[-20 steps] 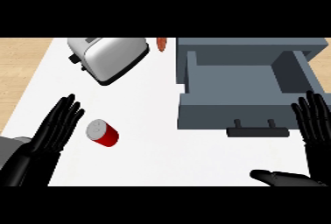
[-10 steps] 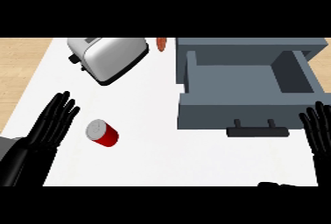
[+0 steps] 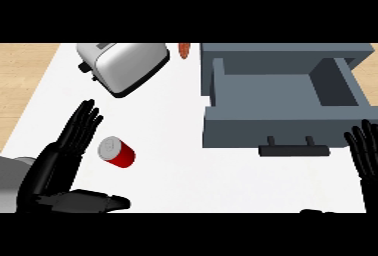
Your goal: Pick up the can, place it into the drawer and close the drawer
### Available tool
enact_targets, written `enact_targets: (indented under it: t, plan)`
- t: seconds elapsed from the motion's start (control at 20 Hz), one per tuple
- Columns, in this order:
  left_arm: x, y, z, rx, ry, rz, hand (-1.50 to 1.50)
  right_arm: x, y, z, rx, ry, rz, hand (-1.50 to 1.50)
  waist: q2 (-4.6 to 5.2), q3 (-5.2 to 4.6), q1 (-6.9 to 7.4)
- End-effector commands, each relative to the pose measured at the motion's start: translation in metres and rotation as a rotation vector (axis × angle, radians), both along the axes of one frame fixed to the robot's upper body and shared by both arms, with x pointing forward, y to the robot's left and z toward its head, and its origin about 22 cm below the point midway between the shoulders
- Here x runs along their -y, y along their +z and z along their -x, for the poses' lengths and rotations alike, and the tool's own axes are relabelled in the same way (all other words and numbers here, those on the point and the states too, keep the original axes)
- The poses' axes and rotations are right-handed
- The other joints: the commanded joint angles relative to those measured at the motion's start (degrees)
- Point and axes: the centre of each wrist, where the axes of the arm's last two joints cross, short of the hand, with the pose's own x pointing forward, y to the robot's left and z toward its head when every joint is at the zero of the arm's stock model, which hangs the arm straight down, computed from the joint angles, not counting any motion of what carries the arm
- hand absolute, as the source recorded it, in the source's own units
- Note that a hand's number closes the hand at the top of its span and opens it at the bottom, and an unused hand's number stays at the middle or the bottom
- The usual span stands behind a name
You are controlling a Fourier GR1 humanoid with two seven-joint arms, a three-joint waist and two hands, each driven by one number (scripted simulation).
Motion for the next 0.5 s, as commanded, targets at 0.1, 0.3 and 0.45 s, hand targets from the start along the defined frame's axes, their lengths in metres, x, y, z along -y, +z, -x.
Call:
enact_targets:
  t: [0.1,0.3,0.45]
  plan:
    - [-0.006,-0.017,-0.016,-0.02,0.008,-0.017,-1.5,0.007,-0.002,0.006,-0.001,0.02,0.009,-1.5,-0.01,0.0,-0.05]
    - [-0.008,-0.058,-0.005,-0.021,0.037,-0.02,-1.5,0.014,0.004,-0.001,0.006,-0.009,0.013,-1.5,0.0,0.0,0.06]
    - [-0.023,-0.052,-0.003,-0.044,0.045,-0.009,-1.5,0.023,-0.001,0.016,-0.003,-0.001,-0.003,-1.5,-0.02,0.0,-0.02]
